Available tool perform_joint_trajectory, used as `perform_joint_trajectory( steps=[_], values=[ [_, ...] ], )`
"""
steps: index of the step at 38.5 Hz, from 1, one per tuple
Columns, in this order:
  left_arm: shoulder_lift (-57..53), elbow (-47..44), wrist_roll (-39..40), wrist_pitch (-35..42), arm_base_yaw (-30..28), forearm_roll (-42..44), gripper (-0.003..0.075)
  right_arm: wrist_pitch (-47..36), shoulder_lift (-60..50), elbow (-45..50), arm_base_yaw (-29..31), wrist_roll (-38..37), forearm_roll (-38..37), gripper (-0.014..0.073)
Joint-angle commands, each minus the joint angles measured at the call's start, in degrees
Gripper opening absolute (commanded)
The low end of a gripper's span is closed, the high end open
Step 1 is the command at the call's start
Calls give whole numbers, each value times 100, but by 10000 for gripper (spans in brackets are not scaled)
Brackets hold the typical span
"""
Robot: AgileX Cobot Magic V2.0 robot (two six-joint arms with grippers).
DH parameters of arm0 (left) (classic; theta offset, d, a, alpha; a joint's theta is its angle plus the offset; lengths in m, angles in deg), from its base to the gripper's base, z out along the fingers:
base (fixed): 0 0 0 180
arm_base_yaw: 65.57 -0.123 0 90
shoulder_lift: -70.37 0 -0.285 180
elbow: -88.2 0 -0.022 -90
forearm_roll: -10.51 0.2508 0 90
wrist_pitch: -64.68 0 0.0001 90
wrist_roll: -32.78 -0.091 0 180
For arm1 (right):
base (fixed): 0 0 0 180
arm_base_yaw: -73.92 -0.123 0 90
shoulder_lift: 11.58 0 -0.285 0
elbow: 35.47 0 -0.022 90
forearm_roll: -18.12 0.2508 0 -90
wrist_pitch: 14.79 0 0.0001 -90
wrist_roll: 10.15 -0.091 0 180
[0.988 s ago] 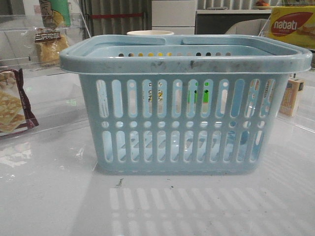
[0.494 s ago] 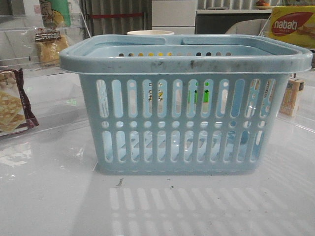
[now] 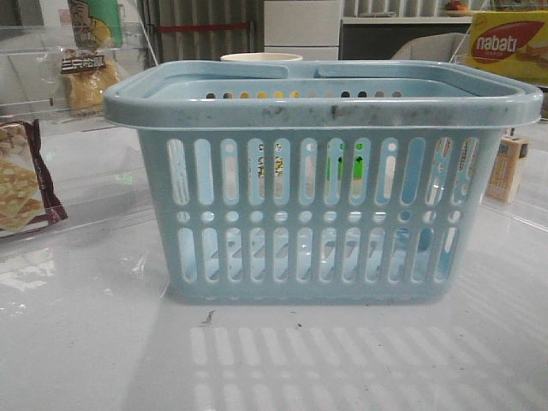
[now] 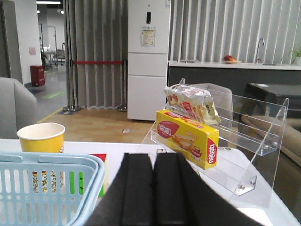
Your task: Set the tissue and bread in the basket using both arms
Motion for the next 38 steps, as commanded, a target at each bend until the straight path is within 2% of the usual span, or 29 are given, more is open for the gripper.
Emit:
perform_joint_trajectory(
  steps=[1,8,18,24,35,38],
  values=[
    [585,826,53,-282,-17,-68,92,169,641,-744,19,12,-13,56],
    [1364,1623,53,-1375,-17,-68,92,1302,1485,-1566,19,12,-13,56],
    [2176,1666,53,-2342,-17,-68,92,2379,2469,-1699,19,12,-13,56],
    [2617,1666,53,-2788,-17,-68,92,2574,2963,-1592,19,12,-13,56],
    [3287,1666,-9,-2866,-17,-34,92,2658,3729,-1370,19,12,-13,57],
    [3475,1666,-172,-2866,-17,-19,99,2607,3923,-1370,19,12,-13,84]
  ],
)
